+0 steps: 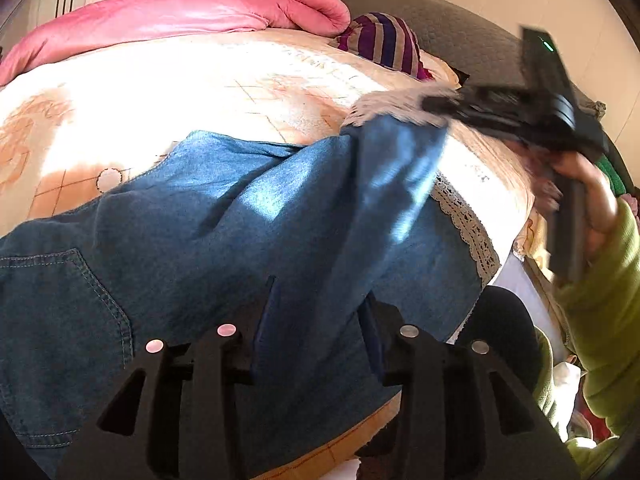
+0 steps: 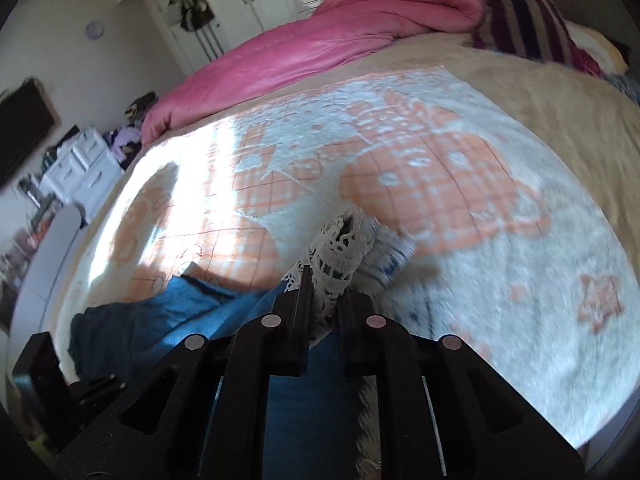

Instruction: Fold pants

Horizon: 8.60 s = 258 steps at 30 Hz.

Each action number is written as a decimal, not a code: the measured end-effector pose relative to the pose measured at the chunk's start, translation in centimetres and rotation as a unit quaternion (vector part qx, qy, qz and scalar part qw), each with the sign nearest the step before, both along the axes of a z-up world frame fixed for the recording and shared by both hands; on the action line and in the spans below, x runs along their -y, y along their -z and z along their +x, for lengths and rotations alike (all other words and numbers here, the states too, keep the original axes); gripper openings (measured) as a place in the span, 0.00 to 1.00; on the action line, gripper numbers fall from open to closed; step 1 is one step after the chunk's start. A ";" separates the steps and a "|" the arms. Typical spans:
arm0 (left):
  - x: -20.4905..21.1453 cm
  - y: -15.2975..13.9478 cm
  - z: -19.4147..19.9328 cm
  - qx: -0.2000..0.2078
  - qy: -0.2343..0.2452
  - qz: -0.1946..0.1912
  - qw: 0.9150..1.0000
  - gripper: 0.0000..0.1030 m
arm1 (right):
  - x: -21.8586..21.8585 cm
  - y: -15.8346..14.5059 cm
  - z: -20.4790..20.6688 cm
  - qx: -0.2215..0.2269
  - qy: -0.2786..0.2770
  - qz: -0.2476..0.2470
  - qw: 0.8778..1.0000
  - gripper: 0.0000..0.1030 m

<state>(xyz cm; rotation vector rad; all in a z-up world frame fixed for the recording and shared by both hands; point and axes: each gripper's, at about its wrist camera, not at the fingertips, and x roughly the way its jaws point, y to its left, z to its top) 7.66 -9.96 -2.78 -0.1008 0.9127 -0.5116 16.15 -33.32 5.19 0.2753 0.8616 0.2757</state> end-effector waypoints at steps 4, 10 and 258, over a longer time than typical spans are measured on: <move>0.4 -0.3 -0.7 0.013 0.023 0.006 1.000 0.04 | 2.4 1.2 -3.8 -0.021 0.022 0.027 0.999 0.05; 0.1 -0.7 -1.8 0.024 0.047 0.019 0.998 0.04 | 4.2 4.0 -9.2 -0.074 0.040 0.076 0.994 0.10; 8.0 -3.9 5.4 0.076 0.026 0.146 0.986 0.96 | 5.3 3.5 -10.7 0.004 0.048 -0.061 0.997 0.88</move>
